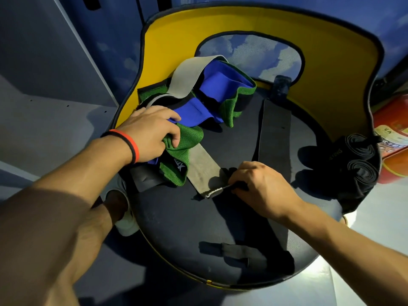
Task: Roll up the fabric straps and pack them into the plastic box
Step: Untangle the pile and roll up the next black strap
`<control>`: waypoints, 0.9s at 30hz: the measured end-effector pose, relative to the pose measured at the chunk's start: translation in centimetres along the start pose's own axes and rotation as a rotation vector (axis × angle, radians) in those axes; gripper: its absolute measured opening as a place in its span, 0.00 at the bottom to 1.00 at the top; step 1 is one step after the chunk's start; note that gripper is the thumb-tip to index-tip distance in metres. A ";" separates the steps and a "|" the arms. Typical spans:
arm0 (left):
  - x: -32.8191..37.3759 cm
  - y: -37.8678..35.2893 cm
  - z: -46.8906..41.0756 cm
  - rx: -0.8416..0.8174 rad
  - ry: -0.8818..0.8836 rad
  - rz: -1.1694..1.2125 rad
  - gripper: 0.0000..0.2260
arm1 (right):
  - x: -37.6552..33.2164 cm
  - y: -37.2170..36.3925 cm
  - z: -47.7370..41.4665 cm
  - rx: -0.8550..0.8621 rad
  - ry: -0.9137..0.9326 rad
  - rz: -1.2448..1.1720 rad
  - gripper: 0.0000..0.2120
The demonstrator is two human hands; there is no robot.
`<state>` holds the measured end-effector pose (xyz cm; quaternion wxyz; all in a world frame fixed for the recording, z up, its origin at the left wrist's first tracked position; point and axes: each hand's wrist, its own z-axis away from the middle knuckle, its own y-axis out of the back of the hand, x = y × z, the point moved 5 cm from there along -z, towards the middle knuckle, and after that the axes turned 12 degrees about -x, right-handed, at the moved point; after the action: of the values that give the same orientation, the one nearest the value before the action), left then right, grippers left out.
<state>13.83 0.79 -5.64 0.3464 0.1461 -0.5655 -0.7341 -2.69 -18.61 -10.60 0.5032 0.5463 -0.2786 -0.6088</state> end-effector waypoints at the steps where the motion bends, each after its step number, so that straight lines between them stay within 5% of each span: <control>1: -0.1 0.2 0.1 0.014 -0.028 0.046 0.18 | -0.2 -0.2 -0.1 -0.022 0.010 -0.011 0.10; 8: -0.6 1.8 0.0 0.203 0.031 0.379 0.10 | -1.6 -1.5 -1.0 -0.161 0.061 -0.265 0.18; 16: 0.5 1.0 -0.7 0.286 0.140 0.545 0.09 | 0.4 2.0 -2.1 0.378 -0.281 -0.754 0.21; 20: 0.4 0.9 -1.2 0.252 0.126 0.602 0.07 | 0.9 2.4 -2.5 0.438 -0.375 -0.992 0.23; 27: -2.1 3.7 1.0 0.270 0.022 0.812 0.09 | -1.0 2.6 -2.8 0.386 -0.298 -0.782 0.21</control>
<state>15.97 2.53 -2.25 0.5910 -0.0363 -0.6644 -0.4560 0.69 -17.97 -8.62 0.0793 0.6005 -0.2293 -0.7619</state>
